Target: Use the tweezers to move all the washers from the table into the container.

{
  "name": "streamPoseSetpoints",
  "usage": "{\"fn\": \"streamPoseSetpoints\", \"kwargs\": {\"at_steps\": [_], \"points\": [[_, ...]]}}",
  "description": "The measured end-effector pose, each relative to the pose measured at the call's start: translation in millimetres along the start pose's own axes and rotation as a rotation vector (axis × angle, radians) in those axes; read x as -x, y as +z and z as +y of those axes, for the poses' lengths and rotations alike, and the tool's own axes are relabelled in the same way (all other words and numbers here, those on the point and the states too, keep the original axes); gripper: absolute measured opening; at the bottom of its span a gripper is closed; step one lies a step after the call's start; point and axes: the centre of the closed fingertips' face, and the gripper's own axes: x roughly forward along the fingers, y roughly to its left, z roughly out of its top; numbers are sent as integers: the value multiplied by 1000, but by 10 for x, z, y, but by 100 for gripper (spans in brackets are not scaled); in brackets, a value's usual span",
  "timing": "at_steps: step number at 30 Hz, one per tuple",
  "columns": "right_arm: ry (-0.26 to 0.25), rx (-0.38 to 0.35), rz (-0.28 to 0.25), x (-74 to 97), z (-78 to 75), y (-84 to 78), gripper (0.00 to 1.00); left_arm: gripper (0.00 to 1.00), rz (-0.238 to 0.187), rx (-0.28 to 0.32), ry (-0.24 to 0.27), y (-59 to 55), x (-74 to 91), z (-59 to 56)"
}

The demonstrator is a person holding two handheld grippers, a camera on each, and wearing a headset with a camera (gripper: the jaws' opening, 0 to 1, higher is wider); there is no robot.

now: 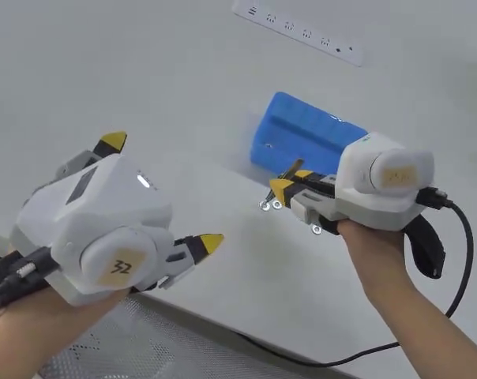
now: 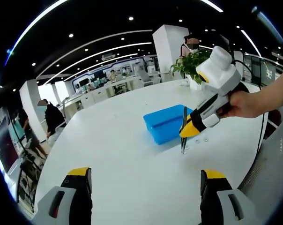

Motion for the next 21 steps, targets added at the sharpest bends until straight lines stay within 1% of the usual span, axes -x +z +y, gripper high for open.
{"fn": "streamPoseSetpoints", "kwargs": {"at_steps": [6, 8, 11, 13, 18, 21], "points": [[3, -5, 8, -18, 8, -35, 5, 99, 6, 0, 0, -11, -2, -1], [-1, -5, -3, -22, 2, -26, 5, 99, 5, 0, 5, -8, 0, 9], [-4, -6, -4, -26, -2, -23, 5, 99, 5, 3, 7, -8, -1, 13], [-11, 1, -2, -23, -5, -27, 4, 99, 8, 0, 8, -13, -4, 12], [-14, -8, 8, -8, -8, -37, 4, 99, 10, -6, 5, -14, -5, 3], [-13, -13, -4, 35, -3, 15, 4, 99, 10, -8, 4, -14, -4, -2]]}}
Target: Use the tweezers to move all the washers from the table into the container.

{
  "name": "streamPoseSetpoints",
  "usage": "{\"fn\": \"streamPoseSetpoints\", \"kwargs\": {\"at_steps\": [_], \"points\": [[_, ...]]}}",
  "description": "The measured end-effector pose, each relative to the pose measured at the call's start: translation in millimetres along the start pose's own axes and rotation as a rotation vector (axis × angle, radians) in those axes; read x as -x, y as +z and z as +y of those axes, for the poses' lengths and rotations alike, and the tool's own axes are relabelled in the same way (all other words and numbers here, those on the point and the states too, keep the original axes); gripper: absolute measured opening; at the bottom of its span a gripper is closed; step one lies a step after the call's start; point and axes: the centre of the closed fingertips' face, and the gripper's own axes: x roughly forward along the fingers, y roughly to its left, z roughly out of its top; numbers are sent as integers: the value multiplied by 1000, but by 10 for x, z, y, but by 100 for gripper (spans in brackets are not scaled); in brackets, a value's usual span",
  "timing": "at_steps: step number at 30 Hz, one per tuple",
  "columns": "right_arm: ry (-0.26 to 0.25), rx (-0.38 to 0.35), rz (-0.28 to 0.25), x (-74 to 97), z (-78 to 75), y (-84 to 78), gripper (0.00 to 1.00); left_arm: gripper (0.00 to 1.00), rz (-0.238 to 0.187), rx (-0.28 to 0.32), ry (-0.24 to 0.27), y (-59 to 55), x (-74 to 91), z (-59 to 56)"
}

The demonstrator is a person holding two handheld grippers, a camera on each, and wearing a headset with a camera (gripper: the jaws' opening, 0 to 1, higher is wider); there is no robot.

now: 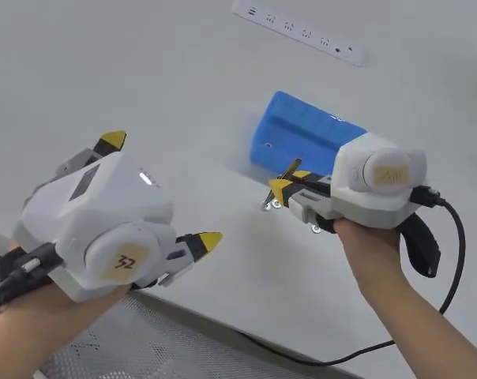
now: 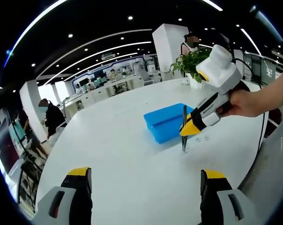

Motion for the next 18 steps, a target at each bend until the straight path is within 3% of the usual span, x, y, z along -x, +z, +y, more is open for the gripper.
{"fn": "streamPoseSetpoints", "kwargs": {"at_steps": [18], "points": [[-25, 64, -50, 271, -2, 287, 4, 99, -13, -14, -1, 23, 6, -9]]}}
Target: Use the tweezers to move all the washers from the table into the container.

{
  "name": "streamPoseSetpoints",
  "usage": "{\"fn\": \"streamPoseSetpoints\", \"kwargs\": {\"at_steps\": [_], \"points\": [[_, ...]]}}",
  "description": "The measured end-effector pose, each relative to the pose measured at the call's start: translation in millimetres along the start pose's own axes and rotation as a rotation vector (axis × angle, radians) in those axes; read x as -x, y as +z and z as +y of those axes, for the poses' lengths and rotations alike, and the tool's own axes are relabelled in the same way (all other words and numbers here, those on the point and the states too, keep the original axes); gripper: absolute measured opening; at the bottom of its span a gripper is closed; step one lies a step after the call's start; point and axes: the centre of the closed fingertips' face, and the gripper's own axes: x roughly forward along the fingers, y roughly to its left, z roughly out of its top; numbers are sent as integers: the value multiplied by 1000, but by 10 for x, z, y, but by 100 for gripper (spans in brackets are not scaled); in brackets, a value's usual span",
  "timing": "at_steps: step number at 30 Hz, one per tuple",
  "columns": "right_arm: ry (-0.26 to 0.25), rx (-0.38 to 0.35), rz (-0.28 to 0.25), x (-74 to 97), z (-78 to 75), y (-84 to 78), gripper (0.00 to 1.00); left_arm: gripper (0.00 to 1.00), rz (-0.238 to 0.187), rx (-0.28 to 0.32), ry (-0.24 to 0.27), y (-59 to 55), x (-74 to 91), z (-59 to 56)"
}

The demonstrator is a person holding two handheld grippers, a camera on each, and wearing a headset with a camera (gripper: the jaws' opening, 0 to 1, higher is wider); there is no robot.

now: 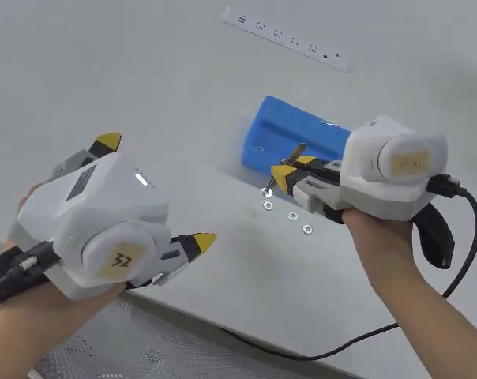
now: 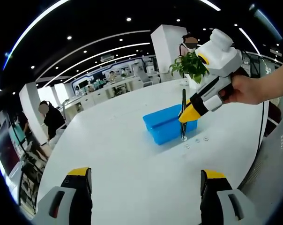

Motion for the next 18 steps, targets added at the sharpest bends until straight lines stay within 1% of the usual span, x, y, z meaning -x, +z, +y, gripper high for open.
{"fn": "streamPoseSetpoints", "kwargs": {"at_steps": [7, 12, 18], "points": [[-12, -12, -40, 73, -52, 149, 4, 99, 0, 1, 1, -1, 2, 8], [-30, -8, -68, 112, -141, 281, 4, 99, 5, -6, -2, -10, -3, -2], [-45, -6, -78, 117, -229, 338, 4, 99, 7, -5, -1, -14, -4, 0]]}}
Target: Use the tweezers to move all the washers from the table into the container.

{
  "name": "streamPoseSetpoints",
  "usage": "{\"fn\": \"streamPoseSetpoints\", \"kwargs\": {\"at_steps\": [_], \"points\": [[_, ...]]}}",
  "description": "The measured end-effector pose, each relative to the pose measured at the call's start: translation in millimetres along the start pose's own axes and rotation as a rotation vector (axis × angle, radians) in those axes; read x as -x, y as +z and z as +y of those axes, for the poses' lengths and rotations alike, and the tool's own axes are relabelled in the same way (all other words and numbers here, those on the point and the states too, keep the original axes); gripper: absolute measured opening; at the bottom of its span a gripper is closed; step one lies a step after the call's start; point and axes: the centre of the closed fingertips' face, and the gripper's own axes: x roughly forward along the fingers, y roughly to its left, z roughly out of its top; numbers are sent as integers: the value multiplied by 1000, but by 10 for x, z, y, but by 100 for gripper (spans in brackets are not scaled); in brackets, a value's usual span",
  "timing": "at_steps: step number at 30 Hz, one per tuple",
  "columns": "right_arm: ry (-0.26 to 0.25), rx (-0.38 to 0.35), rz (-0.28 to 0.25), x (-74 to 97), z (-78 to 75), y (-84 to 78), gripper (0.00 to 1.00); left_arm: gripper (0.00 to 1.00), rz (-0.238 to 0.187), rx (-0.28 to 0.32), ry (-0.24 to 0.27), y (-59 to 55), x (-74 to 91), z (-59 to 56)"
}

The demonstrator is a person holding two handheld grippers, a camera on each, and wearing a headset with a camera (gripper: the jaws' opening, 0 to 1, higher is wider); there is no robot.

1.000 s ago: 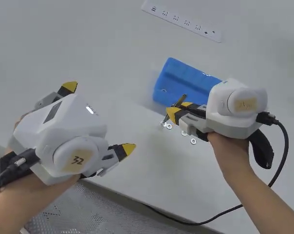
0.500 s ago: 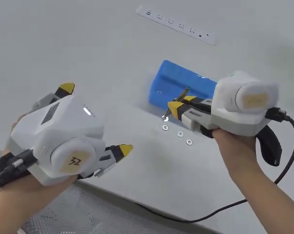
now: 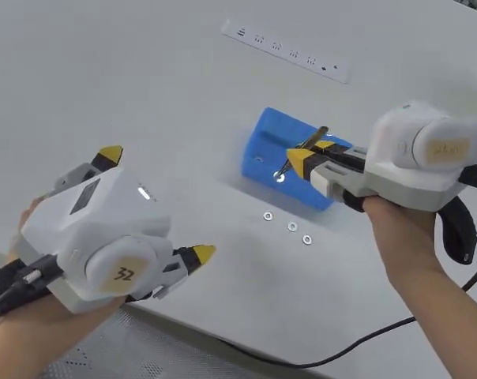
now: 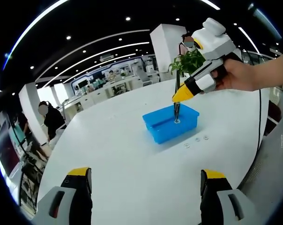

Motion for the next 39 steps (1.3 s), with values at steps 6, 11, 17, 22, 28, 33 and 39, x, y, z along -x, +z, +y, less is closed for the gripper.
{"fn": "streamPoseSetpoints", "kwargs": {"at_steps": [6, 11, 17, 22, 28, 33, 39], "points": [[-9, 11, -8, -25, -51, 55, 4, 99, 5, 0, 1, -9, -4, 3], [-21, 11, -19, -96, -121, 110, 4, 98, 11, -10, 1, -19, -7, -1], [-48, 31, -7, -235, -224, 79, 4, 98, 11, -8, 2, -19, -9, 1], [-47, 56, 18, -328, -250, 12, 4, 98, 17, -3, 2, -30, -12, 4], [-50, 68, 46, -442, -288, -87, 4, 97, 20, -5, 4, -34, -12, 8], [-48, 48, 54, -528, -357, -132, 4, 97, 22, -3, 2, -35, -12, 4], [-46, 13, 65, -649, -416, -197, 4, 97, 25, -4, 2, -41, -14, 1]]}}
